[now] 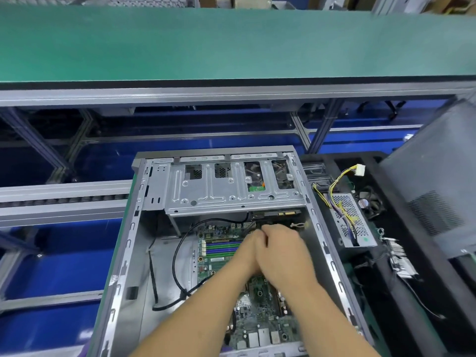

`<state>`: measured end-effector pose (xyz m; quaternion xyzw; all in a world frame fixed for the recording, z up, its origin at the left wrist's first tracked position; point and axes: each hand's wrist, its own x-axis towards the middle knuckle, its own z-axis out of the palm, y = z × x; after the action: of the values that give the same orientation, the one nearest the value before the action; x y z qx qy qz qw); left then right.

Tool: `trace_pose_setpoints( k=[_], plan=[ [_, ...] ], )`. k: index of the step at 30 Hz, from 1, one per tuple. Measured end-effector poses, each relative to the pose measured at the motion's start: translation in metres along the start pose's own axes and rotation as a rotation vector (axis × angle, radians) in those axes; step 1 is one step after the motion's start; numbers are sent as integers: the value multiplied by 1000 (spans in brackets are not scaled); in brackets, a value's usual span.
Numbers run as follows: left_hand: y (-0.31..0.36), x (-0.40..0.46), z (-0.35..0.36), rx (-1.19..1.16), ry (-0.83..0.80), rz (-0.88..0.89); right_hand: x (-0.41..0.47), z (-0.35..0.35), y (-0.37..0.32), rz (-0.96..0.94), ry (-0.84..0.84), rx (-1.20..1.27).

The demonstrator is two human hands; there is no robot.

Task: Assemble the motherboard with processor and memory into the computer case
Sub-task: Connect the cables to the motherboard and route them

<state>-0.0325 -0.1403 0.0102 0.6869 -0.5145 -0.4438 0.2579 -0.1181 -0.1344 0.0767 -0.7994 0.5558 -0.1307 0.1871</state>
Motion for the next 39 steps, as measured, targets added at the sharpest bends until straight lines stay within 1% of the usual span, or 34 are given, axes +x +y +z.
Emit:
trace_pose_setpoints(
  k=[1, 3, 4, 5, 6, 7, 8, 9, 10, 12, 14, 17, 21, 24, 29, 32, 35, 39],
  plan=[
    [3, 5, -1, 82, -14, -1, -1, -11, 6, -36, 100, -22],
    [3, 12, -3, 100, 39, -12, 7, -36, 25, -61, 333, -59],
    [3, 12, -3, 147, 39, 31, 14, -48, 38, -18, 426, -35],
    [4, 11, -2, 181, 43, 75, 23, -57, 50, 67, 470, 46],
    [3, 13, 0, 230, 56, 105, 33, -64, 61, 186, 458, 198],
    [5, 11, 1, 259, 56, 95, 41, -67, 69, 313, 384, 413],
    [5, 13, 2, 292, 81, 94, 46, -65, 78, 423, 277, 635],
    [7, 15, 3, 314, 111, 106, 48, -60, 86, 524, 181, 796],
    [8, 17, 5, 327, 132, 104, 48, -55, 92, 594, 103, 866],
    [11, 19, 8, 314, 167, 111, 42, -45, 99, 617, -2, 827],
    [14, 18, 10, 324, 200, 109, 36, -40, 103, 618, 18, 779],
    [12, 18, 12, 365, 258, 109, 34, -36, 107, 625, 29, 769],
    [15, 19, 16, 432, 218, 131, 36, -33, 106, 578, 26, 742],
    [18, 21, 19, 432, 201, 143, 35, -31, 108, 571, 34, 748],
    [17, 27, 20, 474, 183, 107, 36, -28, 110, 556, 38, 760],
    [13, 28, 21, 448, 212, 102, 36, -30, 109, 511, 12, 779],
    [11, 28, 20, 383, 226, 85, 40, -32, 108, 504, 20, 846],
    [5, 29, 18, 304, 198, 36, 43, -28, 109, 493, 20, 800]
  ],
)
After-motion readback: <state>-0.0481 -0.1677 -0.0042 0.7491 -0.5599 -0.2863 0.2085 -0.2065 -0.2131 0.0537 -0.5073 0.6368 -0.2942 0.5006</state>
